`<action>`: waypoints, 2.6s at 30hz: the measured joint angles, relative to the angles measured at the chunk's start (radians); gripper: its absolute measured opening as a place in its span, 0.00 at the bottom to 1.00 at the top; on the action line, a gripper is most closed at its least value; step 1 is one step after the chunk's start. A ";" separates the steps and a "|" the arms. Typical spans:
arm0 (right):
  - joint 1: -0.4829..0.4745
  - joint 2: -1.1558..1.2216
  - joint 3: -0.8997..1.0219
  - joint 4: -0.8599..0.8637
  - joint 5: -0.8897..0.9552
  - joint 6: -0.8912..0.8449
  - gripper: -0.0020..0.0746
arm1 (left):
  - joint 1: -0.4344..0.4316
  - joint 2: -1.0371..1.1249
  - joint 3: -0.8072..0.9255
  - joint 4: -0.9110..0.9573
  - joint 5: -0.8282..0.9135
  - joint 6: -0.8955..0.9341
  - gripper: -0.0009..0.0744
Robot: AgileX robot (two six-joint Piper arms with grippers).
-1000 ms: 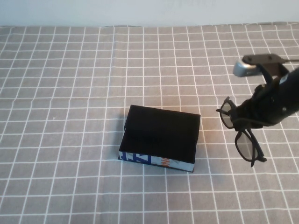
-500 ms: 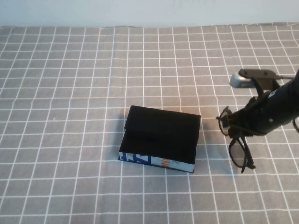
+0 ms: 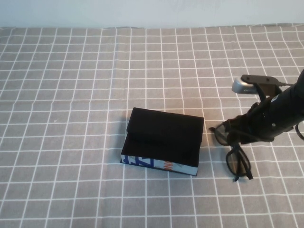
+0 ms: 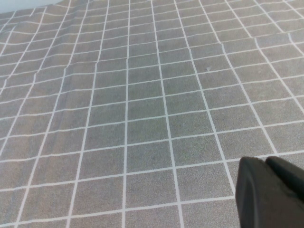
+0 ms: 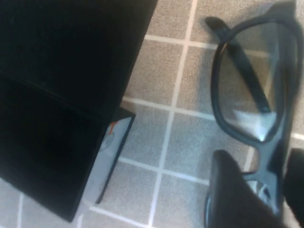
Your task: Take glasses out of glasses case
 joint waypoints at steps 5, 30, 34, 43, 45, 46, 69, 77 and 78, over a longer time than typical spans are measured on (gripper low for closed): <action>0.000 -0.080 0.000 -0.004 0.007 0.000 0.38 | 0.000 0.000 0.000 0.000 0.000 0.000 0.01; 0.000 -0.723 0.000 0.038 0.055 0.000 0.01 | 0.000 0.000 0.000 0.000 0.000 0.000 0.01; 0.000 -0.750 0.020 0.026 0.043 -0.002 0.01 | 0.000 0.000 0.000 0.000 0.000 0.000 0.01; -0.002 -1.164 0.287 -0.300 -0.261 -0.050 0.01 | 0.000 0.000 0.000 0.000 0.000 0.000 0.01; -0.016 -1.273 0.370 -0.331 -0.339 -0.052 0.01 | 0.000 0.000 0.000 0.000 0.000 0.000 0.01; -0.027 -1.330 0.415 -0.336 -0.360 -0.052 0.01 | 0.000 0.000 0.000 0.000 0.000 0.000 0.01; -0.128 -1.759 1.145 -0.171 -0.378 -0.052 0.00 | 0.000 0.000 0.000 0.000 0.000 0.000 0.01; -0.129 -1.759 1.145 -0.121 -0.332 -0.050 0.00 | 0.000 0.000 0.000 0.000 0.000 0.000 0.01; -0.129 -1.759 1.145 -0.121 -0.332 -0.050 0.00 | 0.000 0.000 0.000 0.000 0.000 0.000 0.01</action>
